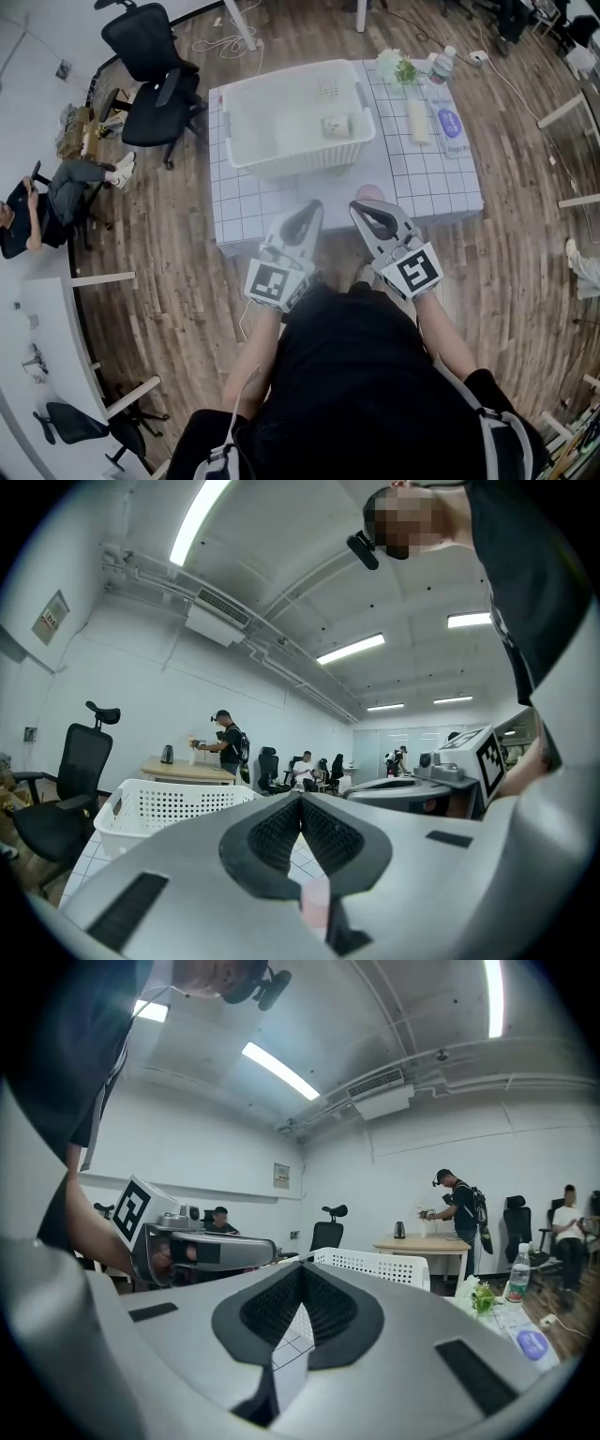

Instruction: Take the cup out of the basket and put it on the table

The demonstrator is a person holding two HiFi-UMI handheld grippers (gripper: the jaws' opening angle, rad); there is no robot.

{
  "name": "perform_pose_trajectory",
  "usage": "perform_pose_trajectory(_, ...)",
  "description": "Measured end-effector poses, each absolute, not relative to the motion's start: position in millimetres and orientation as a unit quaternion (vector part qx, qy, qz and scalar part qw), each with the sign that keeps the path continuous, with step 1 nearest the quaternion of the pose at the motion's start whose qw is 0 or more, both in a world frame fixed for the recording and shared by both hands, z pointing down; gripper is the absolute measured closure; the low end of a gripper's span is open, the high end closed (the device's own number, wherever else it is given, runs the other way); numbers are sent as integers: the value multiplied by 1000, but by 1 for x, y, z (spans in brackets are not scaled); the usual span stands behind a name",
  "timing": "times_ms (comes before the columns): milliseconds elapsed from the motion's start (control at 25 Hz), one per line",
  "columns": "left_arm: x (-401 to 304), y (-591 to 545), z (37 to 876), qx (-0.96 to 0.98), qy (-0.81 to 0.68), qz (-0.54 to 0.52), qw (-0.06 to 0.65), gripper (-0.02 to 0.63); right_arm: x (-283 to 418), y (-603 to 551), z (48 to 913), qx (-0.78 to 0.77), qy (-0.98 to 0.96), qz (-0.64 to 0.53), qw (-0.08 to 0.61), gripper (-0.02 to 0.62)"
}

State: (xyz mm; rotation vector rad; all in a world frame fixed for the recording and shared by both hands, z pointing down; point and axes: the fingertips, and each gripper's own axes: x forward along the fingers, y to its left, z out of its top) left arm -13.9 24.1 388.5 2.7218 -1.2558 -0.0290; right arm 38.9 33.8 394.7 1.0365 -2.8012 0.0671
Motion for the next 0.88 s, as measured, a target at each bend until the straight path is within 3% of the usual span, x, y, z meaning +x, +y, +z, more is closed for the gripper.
perform_pose_trajectory(880,-31,21,387,919,-389,12,62,597,14,28,401,358,-927,30,106,577)
